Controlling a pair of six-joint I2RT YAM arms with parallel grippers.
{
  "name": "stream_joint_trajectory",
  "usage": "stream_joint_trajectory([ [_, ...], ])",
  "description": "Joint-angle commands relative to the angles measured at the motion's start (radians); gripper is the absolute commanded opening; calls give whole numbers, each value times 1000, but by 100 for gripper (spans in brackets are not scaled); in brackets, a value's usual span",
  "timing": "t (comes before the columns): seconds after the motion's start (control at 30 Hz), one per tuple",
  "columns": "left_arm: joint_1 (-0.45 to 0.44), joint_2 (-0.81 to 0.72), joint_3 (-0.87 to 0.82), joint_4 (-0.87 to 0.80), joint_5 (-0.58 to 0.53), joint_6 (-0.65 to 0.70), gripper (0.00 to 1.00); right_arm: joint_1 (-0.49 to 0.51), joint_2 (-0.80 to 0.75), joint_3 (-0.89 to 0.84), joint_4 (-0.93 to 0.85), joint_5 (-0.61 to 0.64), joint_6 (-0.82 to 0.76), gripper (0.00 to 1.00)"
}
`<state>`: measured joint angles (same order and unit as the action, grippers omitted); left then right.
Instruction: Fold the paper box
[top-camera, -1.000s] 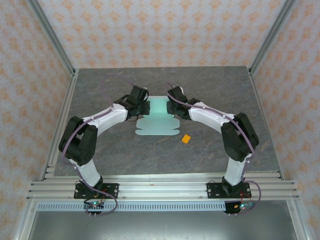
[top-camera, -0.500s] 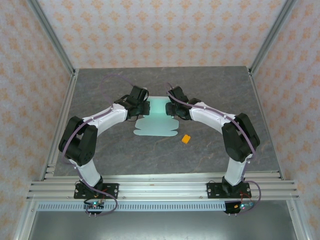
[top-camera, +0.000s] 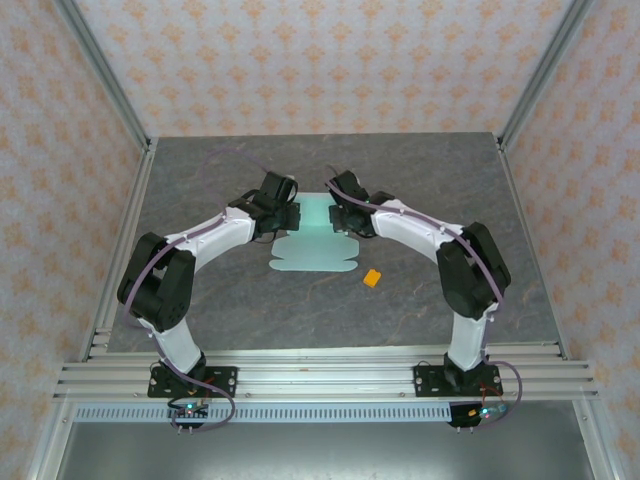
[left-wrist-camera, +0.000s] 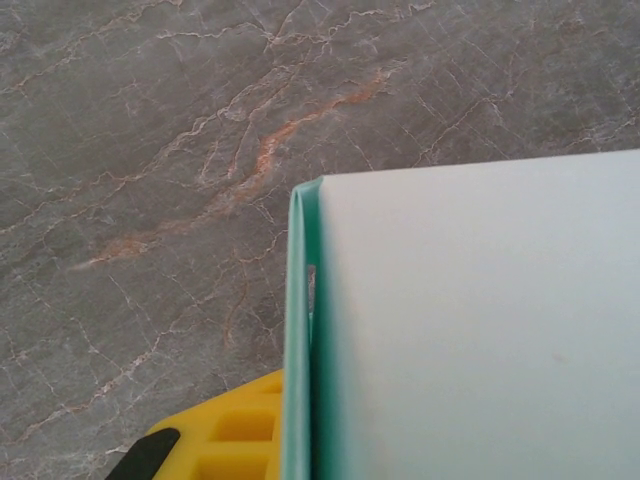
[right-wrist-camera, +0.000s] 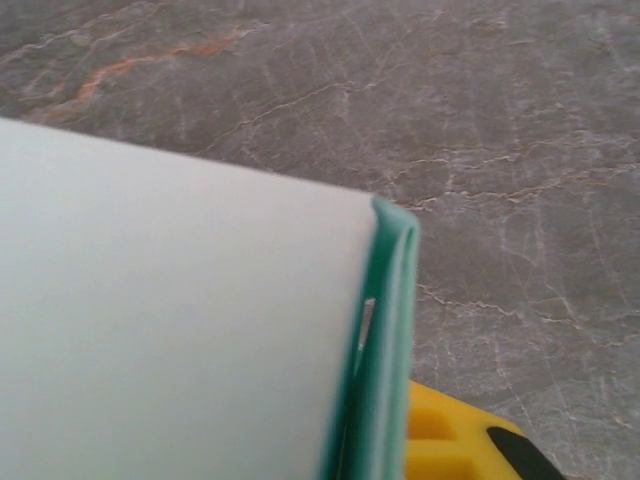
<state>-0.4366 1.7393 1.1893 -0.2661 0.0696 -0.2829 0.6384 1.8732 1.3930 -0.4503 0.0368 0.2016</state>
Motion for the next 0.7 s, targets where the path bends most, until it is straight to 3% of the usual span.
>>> stream_joint_trajectory([
  [0.0,11,-40,1,18,-9,-14,7,-1,53,29,-169,218,84,15],
  [0.13,11,-45,-7,22,-4,-19,6,11,80,52,-204,349,136,11],
  [0.5,9,-46,-22,40,7,-33,6,15,170,116,-244,544,220,10],
  [0.67,7,-22,-13,41,10,-36,6,22,167,117,-201,532,221,13],
])
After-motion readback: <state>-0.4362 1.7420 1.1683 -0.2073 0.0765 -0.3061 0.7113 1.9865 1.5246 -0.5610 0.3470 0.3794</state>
